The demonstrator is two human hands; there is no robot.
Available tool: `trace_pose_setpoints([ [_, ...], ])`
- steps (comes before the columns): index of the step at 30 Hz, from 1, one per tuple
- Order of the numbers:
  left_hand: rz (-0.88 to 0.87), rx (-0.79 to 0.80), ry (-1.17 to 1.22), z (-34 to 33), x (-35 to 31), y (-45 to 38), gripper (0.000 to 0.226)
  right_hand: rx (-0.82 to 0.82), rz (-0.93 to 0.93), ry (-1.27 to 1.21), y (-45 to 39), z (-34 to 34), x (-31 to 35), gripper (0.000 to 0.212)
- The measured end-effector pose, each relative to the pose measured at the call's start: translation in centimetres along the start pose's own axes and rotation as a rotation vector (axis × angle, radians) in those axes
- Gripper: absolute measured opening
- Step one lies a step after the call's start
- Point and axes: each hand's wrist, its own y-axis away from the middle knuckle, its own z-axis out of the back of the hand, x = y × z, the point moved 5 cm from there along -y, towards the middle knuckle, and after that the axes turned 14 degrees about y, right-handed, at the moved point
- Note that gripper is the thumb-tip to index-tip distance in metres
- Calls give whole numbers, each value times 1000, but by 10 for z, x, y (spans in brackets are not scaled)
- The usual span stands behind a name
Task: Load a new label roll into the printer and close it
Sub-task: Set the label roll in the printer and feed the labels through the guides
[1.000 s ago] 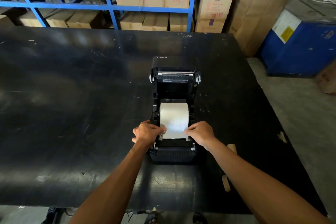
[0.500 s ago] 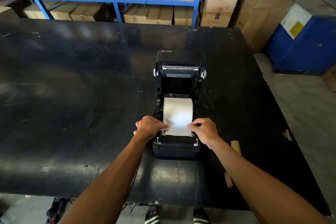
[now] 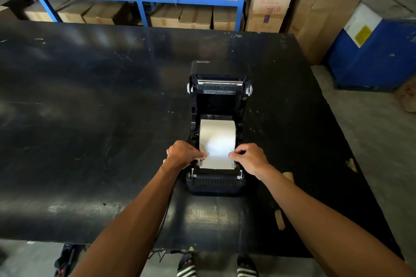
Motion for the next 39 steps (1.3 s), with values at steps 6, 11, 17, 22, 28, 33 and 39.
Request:
trace_pose_setpoints([
  [6,-16,-79,24,-2,-2,5,37,87,13,49,-3,3,0,24],
  [11,-36,-59,6,-4,1,2,32,57,23,61,1,2,1,25],
  [17,-46,38,-81,-1,0,-6,31,-248,223,163,32,-1,4,13],
  [22,-79,52,-163,0,-1,-10,23,-205,507,520,45,-5,11,25],
  [28,-338,-147,-302,2,1,12,35,-174,532,587,41,-2,15,25],
  [33,-715,-140,-654,-4,21,37,23,-197,576,624,43,-3,16,25],
  [39,-680,-34,-774,-8,11,38,23,-224,599,609,45,-4,13,24],
])
